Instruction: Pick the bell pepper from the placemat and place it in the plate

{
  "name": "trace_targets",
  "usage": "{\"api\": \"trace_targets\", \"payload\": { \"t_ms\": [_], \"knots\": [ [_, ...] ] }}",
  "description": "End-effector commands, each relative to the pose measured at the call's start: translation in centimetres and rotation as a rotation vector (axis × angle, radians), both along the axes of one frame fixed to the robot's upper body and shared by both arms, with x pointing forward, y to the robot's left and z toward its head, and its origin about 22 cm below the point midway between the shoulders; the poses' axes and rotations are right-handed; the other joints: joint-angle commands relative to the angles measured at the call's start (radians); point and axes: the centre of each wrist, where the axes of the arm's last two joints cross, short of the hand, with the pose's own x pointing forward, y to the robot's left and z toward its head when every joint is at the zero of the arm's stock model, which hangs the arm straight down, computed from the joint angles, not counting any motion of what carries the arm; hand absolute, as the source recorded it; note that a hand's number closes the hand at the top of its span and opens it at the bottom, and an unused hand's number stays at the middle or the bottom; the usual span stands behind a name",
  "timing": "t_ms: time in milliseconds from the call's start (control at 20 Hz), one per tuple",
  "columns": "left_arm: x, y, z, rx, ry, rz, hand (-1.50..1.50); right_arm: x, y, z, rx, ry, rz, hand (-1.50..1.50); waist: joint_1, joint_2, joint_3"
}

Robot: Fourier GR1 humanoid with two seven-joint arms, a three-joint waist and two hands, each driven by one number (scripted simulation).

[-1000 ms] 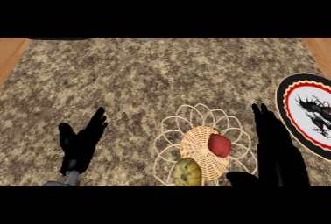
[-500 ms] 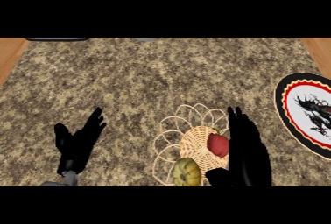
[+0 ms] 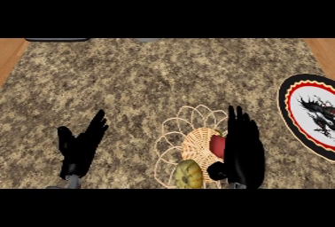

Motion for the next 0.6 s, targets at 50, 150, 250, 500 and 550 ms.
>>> {"api": "trace_targets", "payload": {
  "t_ms": [50,150,250,500,550],
  "knots": [
    [-1.0,1.9,-1.9,0.002,0.017,0.004,0.0,0.5,0.1,-1.3,-0.028,0.048,-0.05,-1.5,-0.001,0.002,-0.002],
    [0.8,1.1,0.4,-0.01,0.014,0.009,0.0,0.7,0.4,-1.8,-0.036,0.063,-0.055,-1.5,-0.001,0.001,-0.001],
    [-0.2,0.0,-1.4,-0.001,-0.004,0.018,0.0,1.5,-0.2,-2.2,-0.026,0.063,-0.052,-1.5,-0.001,0.001,-0.001],
    [0.4,0.6,-0.1,0.0,0.02,0.012,0.0,1.1,-2.6,-4.7,-0.042,0.112,-0.049,-1.5,-0.002,0.001,-0.001],
    [-0.1,-0.8,-0.3,-0.009,0.02,0.001,0.0,1.1,1.3,-4.6,-0.025,0.124,-0.044,-1.5,0.0,0.001,-0.001]
  ]
}}
